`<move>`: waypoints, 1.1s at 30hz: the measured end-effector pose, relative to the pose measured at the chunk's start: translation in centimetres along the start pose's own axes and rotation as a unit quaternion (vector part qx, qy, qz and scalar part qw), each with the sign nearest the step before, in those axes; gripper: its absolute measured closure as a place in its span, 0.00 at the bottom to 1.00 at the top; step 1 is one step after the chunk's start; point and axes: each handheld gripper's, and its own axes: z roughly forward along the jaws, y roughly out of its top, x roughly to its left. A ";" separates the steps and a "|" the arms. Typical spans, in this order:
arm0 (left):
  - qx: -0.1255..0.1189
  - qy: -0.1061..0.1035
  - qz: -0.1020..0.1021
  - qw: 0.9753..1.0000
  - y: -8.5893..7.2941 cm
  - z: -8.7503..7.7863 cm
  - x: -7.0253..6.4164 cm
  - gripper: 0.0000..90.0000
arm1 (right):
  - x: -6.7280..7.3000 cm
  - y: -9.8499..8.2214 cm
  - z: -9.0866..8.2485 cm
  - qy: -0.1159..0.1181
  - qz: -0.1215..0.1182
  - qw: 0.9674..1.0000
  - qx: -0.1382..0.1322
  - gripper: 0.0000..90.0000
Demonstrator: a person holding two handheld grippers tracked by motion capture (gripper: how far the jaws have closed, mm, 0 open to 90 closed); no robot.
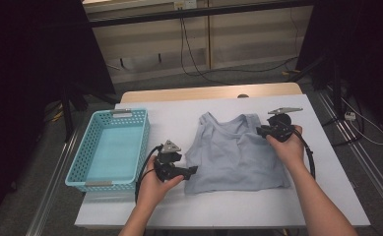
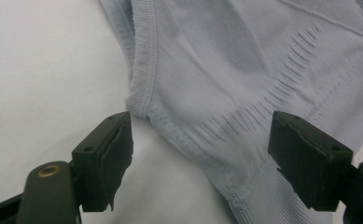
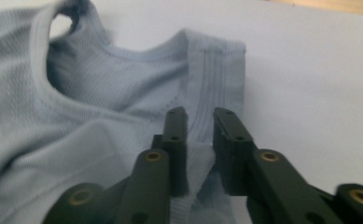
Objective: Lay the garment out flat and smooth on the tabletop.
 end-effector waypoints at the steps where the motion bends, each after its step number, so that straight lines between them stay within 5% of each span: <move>1: 0.000 0.000 0.000 1.000 0.0 0.0 -0.1 0.25 | 0.0 -0.3 0.1 0.005 -0.001 1.000 0.007 0.92; 4: 0.005 -0.001 0.003 1.000 0.0 0.1 -0.2 0.25 | -0.2 -1.5 0.4 -0.001 -0.015 0.999 0.030 0.96; 9: 0.006 0.001 0.005 1.000 0.0 0.2 -0.2 0.25 | -0.2 -2.7 0.9 -0.005 -0.018 0.999 0.027 0.96; 14: 0.005 0.000 0.004 1.000 0.1 0.2 -0.2 0.25 | 0.0 -2.5 1.2 -0.015 -0.022 0.999 0.028 0.91; 17: 0.002 -0.002 0.006 1.000 0.2 0.1 -0.1 0.25 | -0.2 -2.2 1.4 -0.031 -0.022 0.999 0.019 0.79; 23: -0.005 -0.002 0.006 1.000 0.4 0.0 -0.1 0.25 | -0.6 -1.3 2.3 -0.022 0.000 1.000 0.012 0.74; 27: -0.001 -0.002 0.009 1.000 0.4 0.1 -0.1 0.26 | 0.1 -0.9 3.5 -0.035 -0.034 0.998 0.029 0.82; 33: -0.005 -0.001 0.011 1.000 0.5 0.0 -0.3 0.26 | -0.2 -0.3 3.6 -0.030 -0.030 0.998 0.037 0.95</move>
